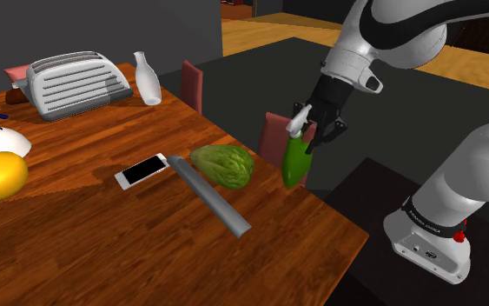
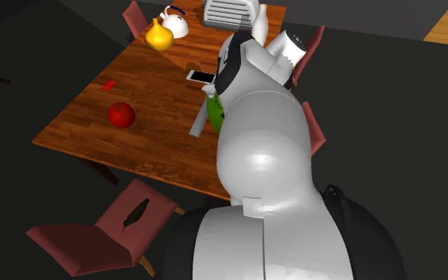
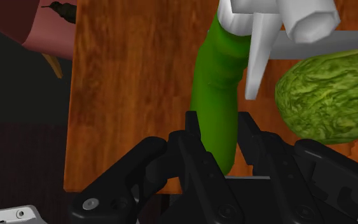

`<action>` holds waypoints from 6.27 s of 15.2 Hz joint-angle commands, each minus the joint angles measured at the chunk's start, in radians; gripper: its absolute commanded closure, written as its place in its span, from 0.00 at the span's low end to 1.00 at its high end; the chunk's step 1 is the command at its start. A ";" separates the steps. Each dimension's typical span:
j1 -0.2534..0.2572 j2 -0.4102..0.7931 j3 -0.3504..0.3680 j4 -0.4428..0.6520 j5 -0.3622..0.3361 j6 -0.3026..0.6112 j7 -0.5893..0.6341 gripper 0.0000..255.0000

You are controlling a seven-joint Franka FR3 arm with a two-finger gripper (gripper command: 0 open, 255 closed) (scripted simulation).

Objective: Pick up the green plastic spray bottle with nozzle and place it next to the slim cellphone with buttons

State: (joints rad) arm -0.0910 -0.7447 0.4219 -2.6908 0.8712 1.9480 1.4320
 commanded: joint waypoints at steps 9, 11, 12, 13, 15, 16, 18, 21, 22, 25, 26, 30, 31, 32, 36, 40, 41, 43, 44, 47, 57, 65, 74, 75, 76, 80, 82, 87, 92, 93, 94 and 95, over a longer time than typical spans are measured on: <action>-0.015 -0.036 -0.048 0.100 -0.062 -0.123 0.067 1.00; -0.017 -0.039 -0.057 0.123 -0.072 -0.146 0.080 1.00; -0.018 -0.040 -0.061 0.134 -0.077 -0.157 0.087 1.00; -0.019 -0.041 -0.065 0.146 -0.082 -0.168 0.093 1.00; -0.021 -0.042 -0.073 0.170 -0.091 -0.190 0.106 1.00; -0.022 -0.042 -0.077 0.182 -0.095 -0.201 0.112 1.00; -0.024 -0.042 -0.084 0.207 -0.103 -0.223 0.124 1.00; -0.027 -0.039 -0.095 0.245 -0.115 -0.254 0.143 1.00; -0.028 -0.038 -0.098 0.258 -0.119 -0.264 0.149 1.00; -0.031 -0.033 -0.108 0.298 -0.129 -0.295 0.167 1.00; -0.031 -0.031 -0.111 0.312 -0.132 -0.305 0.173 1.00; -0.034 -0.020 -0.123 0.369 -0.145 -0.345 0.196 1.00; -0.035 -0.017 -0.126 0.383 -0.147 -0.355 0.202 1.00; -0.036 -0.013 -0.129 0.398 -0.150 -0.365 0.208 1.00; -0.040 0.056 -0.088 0.468 -0.142 -0.340 0.240 1.00; -0.052 0.191 0.002 0.572 -0.136 -0.262 0.292 1.00; -0.057 0.227 0.025 0.601 -0.139 -0.243 0.306 1.00; -0.066 0.300 0.073 0.661 -0.152 -0.206 0.338 1.00; -0.071 0.338 0.097 0.693 -0.162 -0.187 0.356 1.00; -0.082 0.461 0.170 0.796 -0.209 -0.133 0.417 1.00; 0.030 0.979 0.340 1.250 -0.597 -0.034 0.724 1.00; 0.123 1.121 0.319 1.349 -0.702 0.001 0.775 1.00; 0.100 1.107 0.321 1.211 -0.677 0.118 0.729 1.00; 0.098 1.107 0.321 1.197 -0.675 0.131 0.725 1.00; 0.097 1.107 0.321 1.184 -0.674 0.143 0.720 1.00; 0.092 1.111 0.321 1.135 -0.668 0.192 0.703 1.00; 0.091 1.115 0.320 1.113 -0.667 0.216 0.695 1.00; 0.090 1.128 0.318 1.061 -0.665 0.274 0.676 1.00; 0.092 1.146 0.314 1.017 -0.666 0.332 0.660 1.00; 0.093 1.151 0.313 1.009 -0.667 0.343 0.656 1.00; 0.094 1.155 0.312 1.001 -0.668 0.354 0.653 1.00; 0.094 1.160 0.311 0.993 -0.668 0.366 0.650 1.00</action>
State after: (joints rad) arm 0.0030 0.4101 0.7343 -1.6908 0.2037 2.3023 2.0862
